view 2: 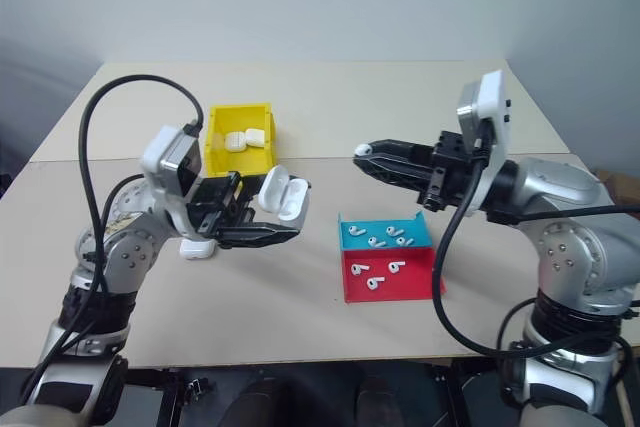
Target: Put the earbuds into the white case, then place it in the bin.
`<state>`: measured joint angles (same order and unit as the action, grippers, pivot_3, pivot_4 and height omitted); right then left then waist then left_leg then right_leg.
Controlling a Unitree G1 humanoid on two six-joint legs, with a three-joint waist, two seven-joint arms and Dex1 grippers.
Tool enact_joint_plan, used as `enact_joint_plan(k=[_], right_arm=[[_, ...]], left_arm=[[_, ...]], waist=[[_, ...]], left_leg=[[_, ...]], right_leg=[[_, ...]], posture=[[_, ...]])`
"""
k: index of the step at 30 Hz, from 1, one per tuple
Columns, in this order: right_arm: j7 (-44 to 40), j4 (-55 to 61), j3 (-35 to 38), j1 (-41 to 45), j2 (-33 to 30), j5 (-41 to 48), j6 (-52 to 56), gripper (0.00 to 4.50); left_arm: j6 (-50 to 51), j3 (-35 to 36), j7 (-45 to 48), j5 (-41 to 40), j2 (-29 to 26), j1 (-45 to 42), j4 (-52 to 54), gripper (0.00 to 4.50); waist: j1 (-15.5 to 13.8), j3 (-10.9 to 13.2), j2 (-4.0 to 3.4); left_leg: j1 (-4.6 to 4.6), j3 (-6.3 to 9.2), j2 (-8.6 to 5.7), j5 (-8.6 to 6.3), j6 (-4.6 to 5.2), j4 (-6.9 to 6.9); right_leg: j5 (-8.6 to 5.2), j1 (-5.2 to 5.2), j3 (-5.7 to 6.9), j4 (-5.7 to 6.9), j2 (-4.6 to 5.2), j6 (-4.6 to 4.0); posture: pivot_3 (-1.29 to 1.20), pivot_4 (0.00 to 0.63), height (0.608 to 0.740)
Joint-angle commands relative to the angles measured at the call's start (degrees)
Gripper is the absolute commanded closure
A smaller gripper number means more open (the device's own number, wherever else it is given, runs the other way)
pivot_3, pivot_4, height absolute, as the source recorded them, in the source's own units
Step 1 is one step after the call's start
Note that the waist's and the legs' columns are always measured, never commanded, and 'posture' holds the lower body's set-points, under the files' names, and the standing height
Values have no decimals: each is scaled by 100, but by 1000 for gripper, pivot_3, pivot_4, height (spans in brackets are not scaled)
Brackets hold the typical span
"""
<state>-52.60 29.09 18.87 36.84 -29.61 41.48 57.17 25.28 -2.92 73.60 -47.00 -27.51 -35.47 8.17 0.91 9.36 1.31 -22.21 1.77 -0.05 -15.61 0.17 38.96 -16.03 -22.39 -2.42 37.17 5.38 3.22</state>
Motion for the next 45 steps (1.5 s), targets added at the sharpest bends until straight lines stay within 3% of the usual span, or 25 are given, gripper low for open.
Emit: enact_joint_plan(k=[1,8,18,29,45], right_arm=[[525,363,-95,114,215,447,-64,3851],[986,637,-386,48,299,975,-193,3851],[1006,588,-1003,-172,-5,739,-739,3851],[964,461,-945,-379,-344,845,-1069,3851],[671,497,-1030,-671,-937,994,-1304,3851]], left_arm=[[-143,16,147,150,64,-216,-176,1672],[-261,44,423,367,48,-327,-370,1672],[-67,49,141,444,103,-349,-165,1672],[392,52,-628,215,173,6,859,1672],[314,44,-575,220,280,41,968,1672]], waist=[[0,0,0],[10,-1,-1],[10,0,-1],[8,0,0],[-1,0,0]], left_leg=[[-1,1,1,0,0,0],[-6,1,0,0,0,-1],[-5,1,0,0,1,-1],[-7,2,1,-1,2,-2],[-4,1,0,-1,2,-1]], right_leg=[[0,0,1,2,-1,0],[1,-3,1,3,-1,1],[1,-3,2,-1,-2,2],[1,-1,1,0,-1,2],[1,-1,0,-7,-1,2]], posture=[[0,150,740],[0,150,740],[0,150,740],[0,150,740],[0,150,740]])
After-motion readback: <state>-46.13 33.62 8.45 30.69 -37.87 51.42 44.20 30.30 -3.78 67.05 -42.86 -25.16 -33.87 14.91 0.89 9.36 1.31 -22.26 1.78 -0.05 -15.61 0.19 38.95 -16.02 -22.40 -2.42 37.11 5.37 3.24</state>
